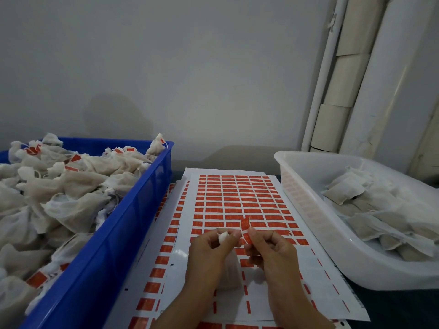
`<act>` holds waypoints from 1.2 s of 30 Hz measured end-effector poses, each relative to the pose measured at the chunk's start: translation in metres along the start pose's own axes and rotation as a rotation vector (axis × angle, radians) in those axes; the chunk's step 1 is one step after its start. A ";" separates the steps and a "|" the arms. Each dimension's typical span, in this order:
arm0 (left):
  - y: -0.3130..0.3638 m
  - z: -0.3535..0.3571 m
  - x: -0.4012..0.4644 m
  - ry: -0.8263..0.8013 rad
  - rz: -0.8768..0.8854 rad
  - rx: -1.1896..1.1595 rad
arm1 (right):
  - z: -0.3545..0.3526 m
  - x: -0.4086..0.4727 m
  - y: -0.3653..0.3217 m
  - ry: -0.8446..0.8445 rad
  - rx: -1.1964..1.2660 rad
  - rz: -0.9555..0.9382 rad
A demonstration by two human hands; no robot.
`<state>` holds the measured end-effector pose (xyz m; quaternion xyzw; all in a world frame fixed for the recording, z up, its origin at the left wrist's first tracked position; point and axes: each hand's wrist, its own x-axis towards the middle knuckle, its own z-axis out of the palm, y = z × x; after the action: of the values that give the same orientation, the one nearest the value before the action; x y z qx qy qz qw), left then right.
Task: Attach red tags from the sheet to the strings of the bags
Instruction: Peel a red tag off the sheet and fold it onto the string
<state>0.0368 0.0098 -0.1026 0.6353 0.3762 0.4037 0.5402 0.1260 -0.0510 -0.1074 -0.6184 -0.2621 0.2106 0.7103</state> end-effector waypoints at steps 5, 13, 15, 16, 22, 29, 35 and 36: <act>-0.001 0.000 0.000 0.001 -0.009 -0.006 | 0.000 0.000 -0.001 0.006 -0.006 -0.009; -0.001 0.000 -0.001 0.002 -0.020 -0.008 | 0.000 -0.001 -0.003 0.005 -0.022 -0.031; 0.000 0.000 -0.001 0.003 -0.025 -0.011 | -0.001 -0.001 -0.003 0.006 -0.028 -0.041; 0.001 0.000 -0.001 0.004 -0.030 -0.018 | -0.001 -0.002 -0.003 0.008 -0.034 -0.046; 0.003 0.001 -0.003 0.017 -0.037 -0.045 | -0.001 -0.004 -0.006 0.006 -0.097 -0.125; 0.003 -0.001 -0.003 -0.002 0.000 -0.046 | -0.001 -0.007 -0.008 0.019 -0.231 -0.210; 0.005 -0.001 -0.003 -0.005 -0.016 -0.050 | 0.000 -0.007 -0.008 0.117 -0.319 -0.218; 0.007 -0.002 -0.002 0.010 -0.036 -0.064 | -0.001 -0.004 -0.009 0.129 -0.288 -0.193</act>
<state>0.0347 0.0077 -0.0962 0.6089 0.3770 0.4091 0.5655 0.1237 -0.0556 -0.0992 -0.6978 -0.3014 0.0617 0.6468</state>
